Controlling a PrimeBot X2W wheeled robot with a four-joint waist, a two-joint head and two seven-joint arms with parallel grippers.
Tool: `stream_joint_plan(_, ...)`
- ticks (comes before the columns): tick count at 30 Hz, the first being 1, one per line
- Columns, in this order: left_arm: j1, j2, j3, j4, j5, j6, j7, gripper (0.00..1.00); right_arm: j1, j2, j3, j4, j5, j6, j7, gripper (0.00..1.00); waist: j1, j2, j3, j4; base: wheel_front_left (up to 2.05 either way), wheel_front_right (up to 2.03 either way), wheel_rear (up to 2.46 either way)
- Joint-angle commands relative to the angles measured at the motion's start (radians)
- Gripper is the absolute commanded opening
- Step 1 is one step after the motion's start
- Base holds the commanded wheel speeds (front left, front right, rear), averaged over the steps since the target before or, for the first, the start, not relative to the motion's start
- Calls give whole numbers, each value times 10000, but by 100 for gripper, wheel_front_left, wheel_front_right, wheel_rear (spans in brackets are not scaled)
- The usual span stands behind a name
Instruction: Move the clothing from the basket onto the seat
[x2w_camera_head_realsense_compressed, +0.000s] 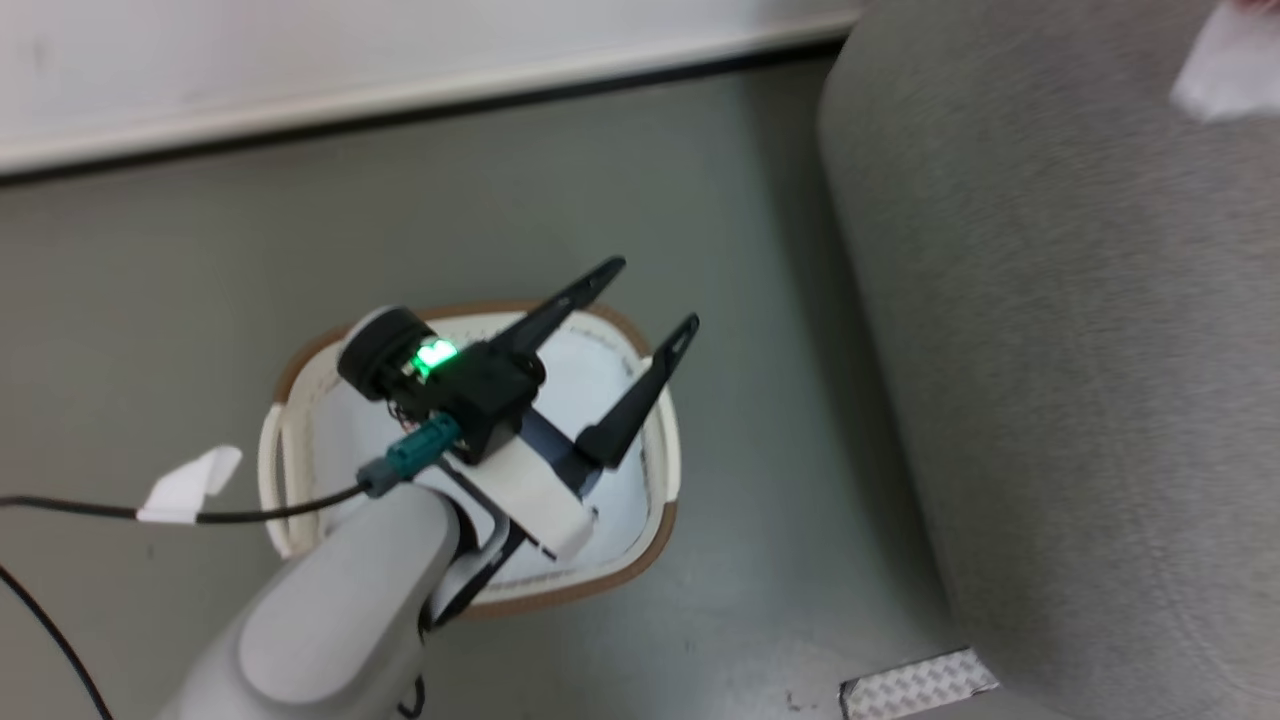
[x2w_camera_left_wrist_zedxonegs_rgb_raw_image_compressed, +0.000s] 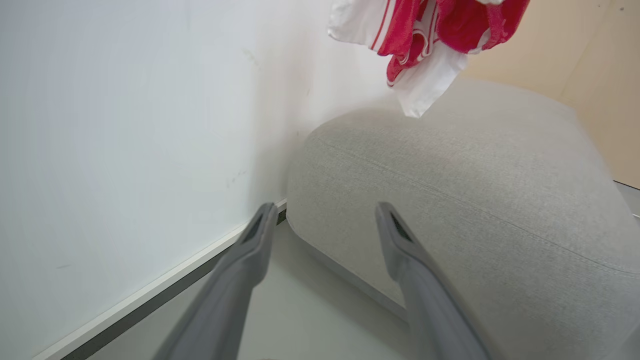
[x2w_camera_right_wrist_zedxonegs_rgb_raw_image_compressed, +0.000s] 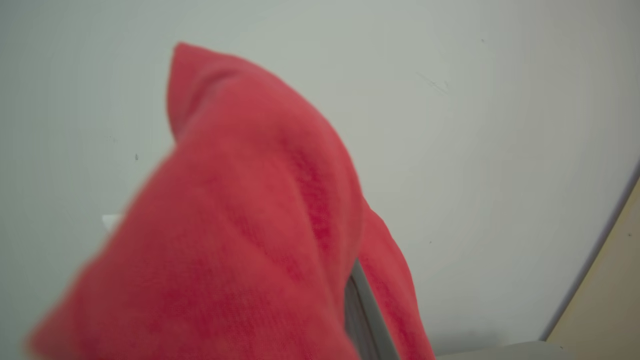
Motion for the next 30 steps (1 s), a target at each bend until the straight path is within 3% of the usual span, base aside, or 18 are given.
stream_joint_plan(1,-285,26,70,-43,60,-10,-82,100,-479,-205,-661,36,-408,-25,175,0,-4,0,1470,1161,0,0,0)
stream_joint_plan(10,-746,-201,466,107,-238,62,-516,100,-1840,-472,-4875,401,-2947,-25,1327,0,-4,0,2558,2222,0,0,0)
stream_joint_plan(19,-271,-112,870,231,-471,193,-649,100,-943,841,-8775,1265,-5875,-25,884,0,-4,0,2830,2788,0,0,0)
stream_joint_plan(20,-210,-116,921,244,-504,232,-665,100,-856,988,-8951,1392,-6079,-25,753,11,-4,0,2759,2785,0,0,0)
stream_joint_plan(22,-89,-73,1005,286,-557,265,-683,100,-697,1134,-9060,1623,-6505,-25,476,49,-4,0,2566,2728,0,0,0)
stream_joint_plan(23,-31,-44,1059,314,-560,271,-692,100,-638,1197,-9138,1760,-6602,-25,392,95,-4,0,2450,2685,0,0,0)
stream_joint_plan(24,22,-26,1105,333,-572,293,-696,100,-585,1260,-9163,1858,-6677,-25,239,100,-4,0,2320,2638,0,0,0)
stream_joint_plan(30,505,-46,1435,495,-684,367,-694,100,23,1427,-8675,2517,-7098,-25,-208,100,-4,0,1150,2292,0,0,0)
